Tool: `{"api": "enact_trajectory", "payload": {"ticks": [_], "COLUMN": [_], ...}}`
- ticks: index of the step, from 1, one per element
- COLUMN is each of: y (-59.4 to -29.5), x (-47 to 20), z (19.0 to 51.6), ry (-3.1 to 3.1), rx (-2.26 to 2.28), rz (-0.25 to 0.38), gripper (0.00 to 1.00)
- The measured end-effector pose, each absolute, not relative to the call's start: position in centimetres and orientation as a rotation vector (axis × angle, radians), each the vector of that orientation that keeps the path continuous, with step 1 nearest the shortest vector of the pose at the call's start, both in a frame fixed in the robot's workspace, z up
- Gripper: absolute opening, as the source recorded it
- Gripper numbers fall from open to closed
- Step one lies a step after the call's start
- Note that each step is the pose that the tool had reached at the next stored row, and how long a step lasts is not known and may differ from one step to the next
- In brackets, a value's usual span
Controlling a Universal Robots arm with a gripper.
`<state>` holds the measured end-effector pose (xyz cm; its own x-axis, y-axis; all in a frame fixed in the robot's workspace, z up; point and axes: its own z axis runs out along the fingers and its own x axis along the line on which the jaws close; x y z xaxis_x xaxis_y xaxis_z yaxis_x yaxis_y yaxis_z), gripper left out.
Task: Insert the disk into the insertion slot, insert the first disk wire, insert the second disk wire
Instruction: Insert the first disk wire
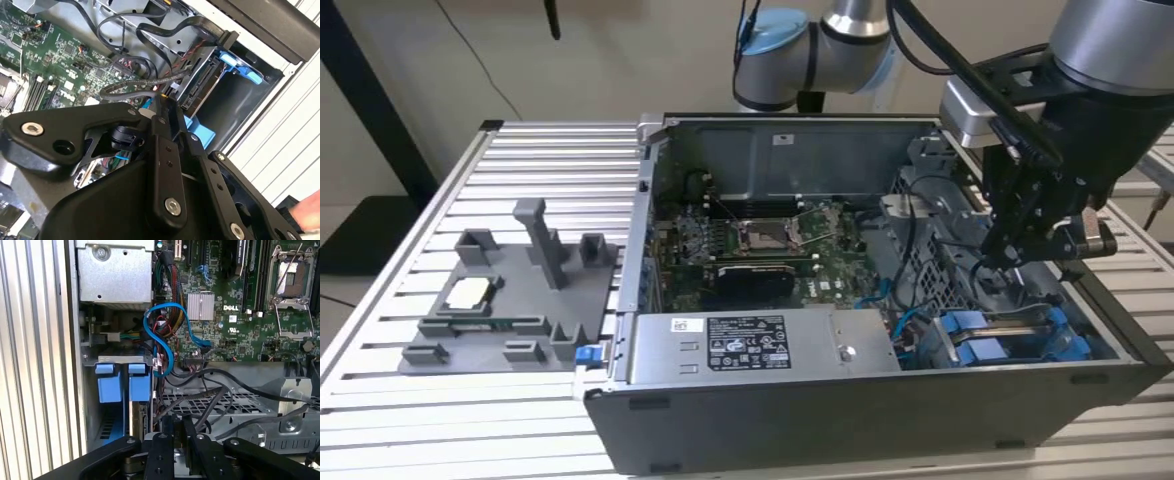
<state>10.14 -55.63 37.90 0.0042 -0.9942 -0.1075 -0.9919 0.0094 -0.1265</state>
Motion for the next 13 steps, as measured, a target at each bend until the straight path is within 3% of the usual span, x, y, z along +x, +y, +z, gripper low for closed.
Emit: {"api": "enact_trajectory", "payload": {"ticks": [13], "y": [-55.63], "x": [10.23], "z": [37.53], "ry": [2.112], "rx": [-2.109], "rz": [-0.034], "gripper": [0.19]}}
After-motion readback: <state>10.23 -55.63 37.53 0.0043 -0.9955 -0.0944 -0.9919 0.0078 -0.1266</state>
